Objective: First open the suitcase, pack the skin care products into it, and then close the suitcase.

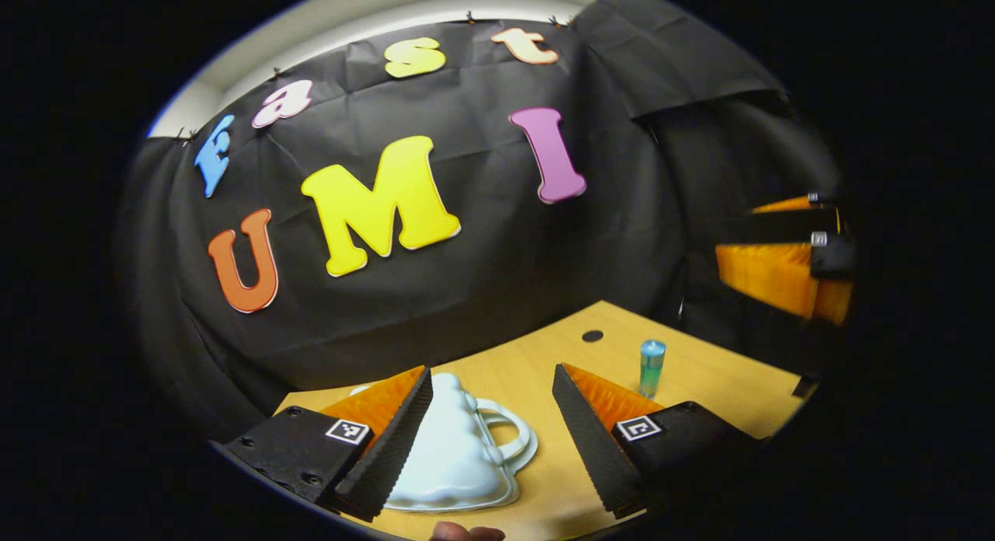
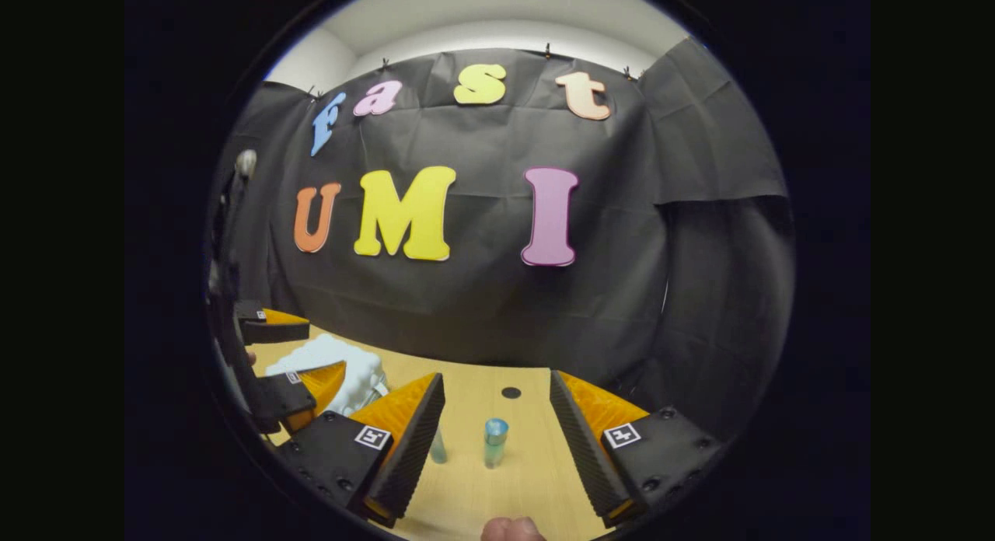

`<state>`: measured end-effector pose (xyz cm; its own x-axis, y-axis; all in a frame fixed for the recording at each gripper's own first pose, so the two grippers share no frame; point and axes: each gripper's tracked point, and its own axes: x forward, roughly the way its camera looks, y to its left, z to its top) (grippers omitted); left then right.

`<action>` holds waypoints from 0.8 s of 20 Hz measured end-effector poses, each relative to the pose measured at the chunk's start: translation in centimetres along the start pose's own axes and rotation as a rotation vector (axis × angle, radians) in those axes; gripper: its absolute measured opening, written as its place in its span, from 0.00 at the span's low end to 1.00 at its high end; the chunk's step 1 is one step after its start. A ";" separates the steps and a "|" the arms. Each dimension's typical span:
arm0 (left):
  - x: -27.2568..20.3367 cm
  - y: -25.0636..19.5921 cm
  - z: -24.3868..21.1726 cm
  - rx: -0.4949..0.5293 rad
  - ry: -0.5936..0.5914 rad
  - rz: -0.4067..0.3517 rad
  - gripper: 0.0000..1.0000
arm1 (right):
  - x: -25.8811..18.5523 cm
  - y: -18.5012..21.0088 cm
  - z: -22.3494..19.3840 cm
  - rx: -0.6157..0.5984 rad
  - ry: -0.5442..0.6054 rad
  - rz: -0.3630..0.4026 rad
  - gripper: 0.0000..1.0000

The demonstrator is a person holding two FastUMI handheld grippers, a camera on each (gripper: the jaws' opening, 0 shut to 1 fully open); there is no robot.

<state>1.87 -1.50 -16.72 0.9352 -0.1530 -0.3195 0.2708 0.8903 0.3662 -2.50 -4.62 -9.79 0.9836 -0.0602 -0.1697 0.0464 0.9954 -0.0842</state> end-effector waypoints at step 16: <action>8.9 -3.0 -15.1 0.826 0.450 -0.210 0.93 | -3.6 -10.2 -3.6 0.030 0.071 -0.270 0.81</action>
<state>5.88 0.91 -33.89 0.7206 0.0567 -0.6910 0.6588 0.2544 0.7080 -7.13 -14.84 -11.87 0.9202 -0.3277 -0.2140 0.3113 0.9442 -0.1071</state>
